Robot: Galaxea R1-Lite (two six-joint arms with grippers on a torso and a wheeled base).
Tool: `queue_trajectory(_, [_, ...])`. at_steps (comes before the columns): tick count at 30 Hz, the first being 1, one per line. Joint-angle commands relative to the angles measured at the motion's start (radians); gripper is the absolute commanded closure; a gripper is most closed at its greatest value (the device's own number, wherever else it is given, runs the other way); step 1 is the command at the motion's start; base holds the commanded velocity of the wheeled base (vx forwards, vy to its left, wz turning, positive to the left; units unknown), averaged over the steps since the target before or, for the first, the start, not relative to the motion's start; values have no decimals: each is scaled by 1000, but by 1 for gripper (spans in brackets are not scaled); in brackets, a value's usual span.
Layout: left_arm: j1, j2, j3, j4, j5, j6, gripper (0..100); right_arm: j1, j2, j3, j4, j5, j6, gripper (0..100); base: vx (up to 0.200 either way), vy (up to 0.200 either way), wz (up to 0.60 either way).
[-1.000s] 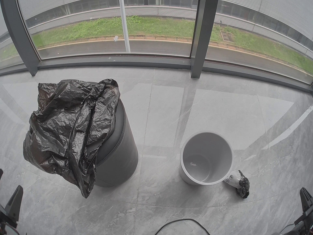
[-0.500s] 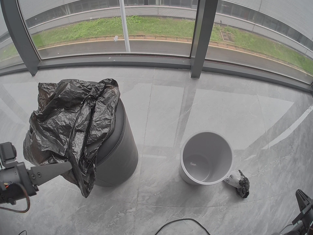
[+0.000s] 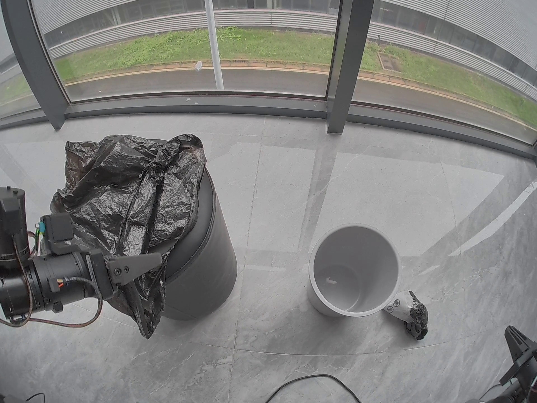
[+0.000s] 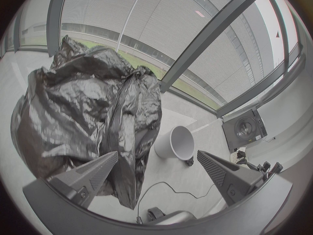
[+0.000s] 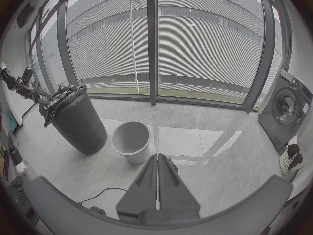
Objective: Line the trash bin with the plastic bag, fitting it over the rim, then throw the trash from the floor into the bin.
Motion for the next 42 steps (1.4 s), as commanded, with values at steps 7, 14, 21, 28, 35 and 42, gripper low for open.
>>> queue_trajectory(7, [-5,76,-65,0,87,50,0,1,40,15,0,-1,0,100,0,0,0])
queue_trajectory(14, [-6,93,-66,-1,140,121,0,1,37,16,0,-1,0,100,0,0,0])
queue_trajectory(21, [-6,123,-40,-6,144,177,0,1,42,15,0,-1,0,100,0,0,0])
queue_trajectory(28, [11,136,-46,-12,145,171,0,1,32,16,-1,-1,0,100,0,0,0])
queue_trajectory(35, [26,146,-48,-12,170,181,0,1,31,16,-1,-1,2,100,0,0,0])
queue_trajectory(42, [26,198,-57,-15,180,240,0,1,29,16,-1,-1,2,100,0,0,0])
